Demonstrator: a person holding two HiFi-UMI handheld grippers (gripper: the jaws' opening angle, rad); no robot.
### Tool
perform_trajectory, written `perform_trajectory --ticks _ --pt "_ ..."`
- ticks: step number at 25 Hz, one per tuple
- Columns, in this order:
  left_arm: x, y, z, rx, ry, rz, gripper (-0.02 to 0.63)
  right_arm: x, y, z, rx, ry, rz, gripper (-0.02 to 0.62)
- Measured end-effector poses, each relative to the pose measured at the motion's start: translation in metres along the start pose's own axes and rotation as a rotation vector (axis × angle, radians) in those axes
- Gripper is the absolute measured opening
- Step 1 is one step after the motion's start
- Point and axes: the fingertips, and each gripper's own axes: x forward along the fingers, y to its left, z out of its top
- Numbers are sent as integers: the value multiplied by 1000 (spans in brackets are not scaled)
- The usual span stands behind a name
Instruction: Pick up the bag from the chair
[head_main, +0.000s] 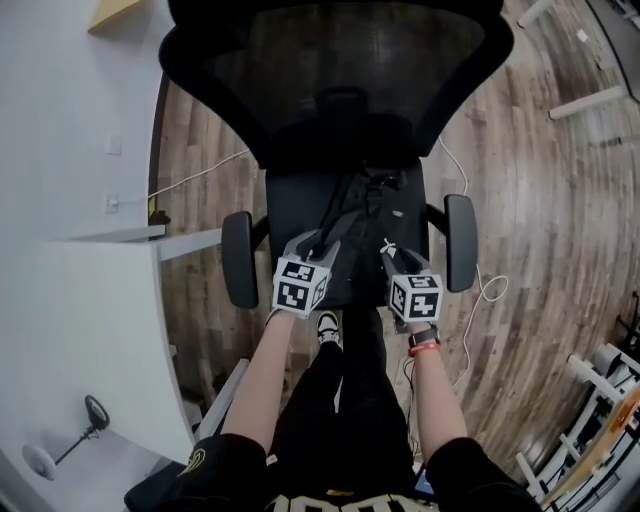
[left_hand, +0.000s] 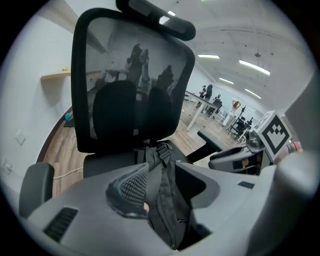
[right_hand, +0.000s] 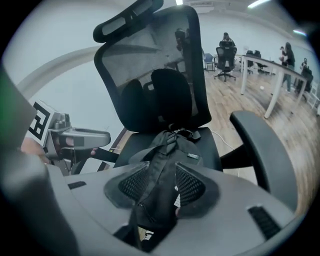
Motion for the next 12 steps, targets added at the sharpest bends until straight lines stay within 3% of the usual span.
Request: perform_trajectory --ticks 5,12 --pt "42 18 -35 -66 97 -35 242 41 -24 -22 38 60 -7 237" --pt "94 43 -79 -151 205 -70 339 89 -50 -57 116 111 -29 304"
